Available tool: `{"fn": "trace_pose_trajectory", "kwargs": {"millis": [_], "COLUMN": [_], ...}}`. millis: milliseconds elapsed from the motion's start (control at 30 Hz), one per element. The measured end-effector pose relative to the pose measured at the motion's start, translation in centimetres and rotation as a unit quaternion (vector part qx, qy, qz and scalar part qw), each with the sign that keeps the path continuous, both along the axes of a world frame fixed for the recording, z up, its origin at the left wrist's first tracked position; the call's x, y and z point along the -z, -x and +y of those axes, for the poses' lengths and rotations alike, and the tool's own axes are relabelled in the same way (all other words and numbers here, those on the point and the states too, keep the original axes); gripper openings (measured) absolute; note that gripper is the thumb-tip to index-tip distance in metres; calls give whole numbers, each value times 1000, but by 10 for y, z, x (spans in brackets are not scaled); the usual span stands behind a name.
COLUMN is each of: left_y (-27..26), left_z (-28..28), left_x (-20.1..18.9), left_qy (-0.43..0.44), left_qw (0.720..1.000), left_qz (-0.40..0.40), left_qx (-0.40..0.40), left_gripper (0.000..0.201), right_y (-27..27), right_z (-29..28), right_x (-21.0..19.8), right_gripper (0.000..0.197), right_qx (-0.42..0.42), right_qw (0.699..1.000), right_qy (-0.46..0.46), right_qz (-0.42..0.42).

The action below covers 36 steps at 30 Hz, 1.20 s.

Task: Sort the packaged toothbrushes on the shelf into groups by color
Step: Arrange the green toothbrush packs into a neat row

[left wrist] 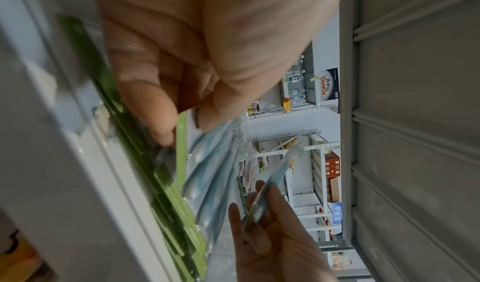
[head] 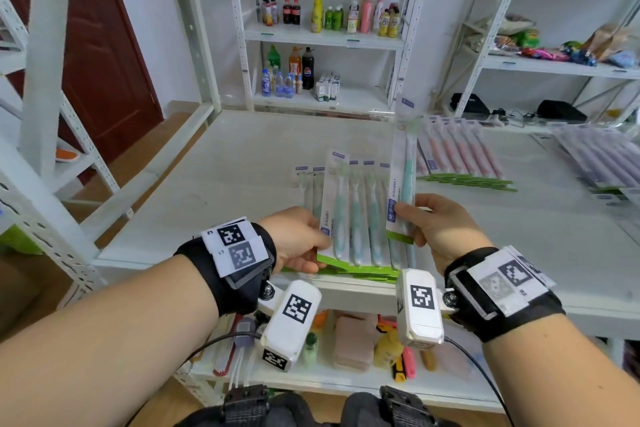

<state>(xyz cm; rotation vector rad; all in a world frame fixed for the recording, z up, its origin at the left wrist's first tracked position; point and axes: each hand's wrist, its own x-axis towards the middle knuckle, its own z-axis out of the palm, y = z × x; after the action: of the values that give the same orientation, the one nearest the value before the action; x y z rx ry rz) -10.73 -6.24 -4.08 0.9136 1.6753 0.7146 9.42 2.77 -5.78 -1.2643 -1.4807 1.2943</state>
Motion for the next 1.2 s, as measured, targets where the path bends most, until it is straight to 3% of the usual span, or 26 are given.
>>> {"fn": "trace_pose_trajectory", "kwargs": {"millis": [100,300,667,767,867,1000,1100,1200], "left_y": [0,-4,-5,-5,-6,-9,-9,-7], "left_z": [0,2,6,7,9,10,10,11], "left_x": [1,-3,-12,-14,-14,-17,-17,-18], "left_qy": [-15,-67,-61,-59,-54,-47,-42,-56], "left_qw": [998,990,970,955,948,928,928,931], "left_qz": [48,109,207,255,283,332,332,329], "left_qx": [24,57,116,136,139,162,162,145], "left_gripper": [5,35,25,8,11,21,29,56], "right_y": [2,5,5,6,6,5,5,4], "right_z": [-3,-7,-9,-9,-9,-10,-10,-11], "right_x": [1,1,1,0,0,0,0,-3], "right_gripper": [12,13,19,21,21,22,21,19], "right_qx": [-11,-28,-40,-41,-41,-44,-41,-33], "right_qw": [1000,1000,999,999,999,999,999,999], "right_qy": [1,8,18,20,19,19,17,10], "right_qz": [0,-4,-8,-3,0,-7,-10,-7]}}
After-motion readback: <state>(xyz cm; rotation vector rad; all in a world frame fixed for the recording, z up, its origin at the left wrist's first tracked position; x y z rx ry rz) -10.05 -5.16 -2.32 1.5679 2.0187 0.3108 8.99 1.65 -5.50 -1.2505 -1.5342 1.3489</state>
